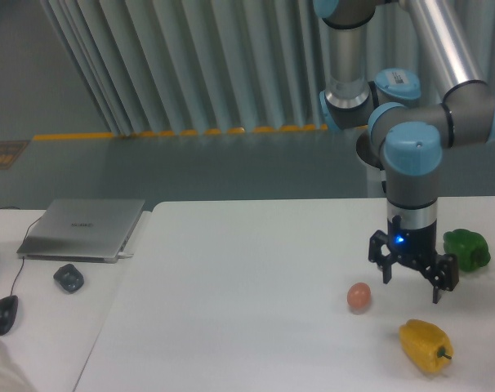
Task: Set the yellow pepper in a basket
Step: 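Lower the open gripper down over the yellow bell pepper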
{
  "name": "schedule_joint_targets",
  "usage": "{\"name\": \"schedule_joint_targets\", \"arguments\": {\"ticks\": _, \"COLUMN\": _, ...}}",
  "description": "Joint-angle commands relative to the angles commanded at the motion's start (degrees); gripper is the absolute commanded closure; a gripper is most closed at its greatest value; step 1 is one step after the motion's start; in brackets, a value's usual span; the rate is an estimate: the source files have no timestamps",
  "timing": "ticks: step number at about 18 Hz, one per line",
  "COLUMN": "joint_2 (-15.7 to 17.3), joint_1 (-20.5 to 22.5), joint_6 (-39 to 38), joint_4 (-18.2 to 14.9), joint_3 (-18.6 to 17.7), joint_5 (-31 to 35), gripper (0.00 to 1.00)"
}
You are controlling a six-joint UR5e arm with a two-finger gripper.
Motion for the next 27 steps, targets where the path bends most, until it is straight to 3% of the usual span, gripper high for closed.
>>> {"name": "schedule_joint_targets", "arguments": {"ticks": 11, "joint_2": -2.28, "joint_1": -0.35, "joint_6": -16.69, "joint_4": 3.51, "joint_3": 0.44, "joint_5": 0.26, "gripper": 0.00}}
{"name": "schedule_joint_targets", "arguments": {"ticks": 27, "joint_2": -5.89, "joint_1": 0.09, "joint_6": -21.10, "joint_4": 4.57, "joint_3": 0.17, "joint_5": 5.97, "gripper": 0.00}}
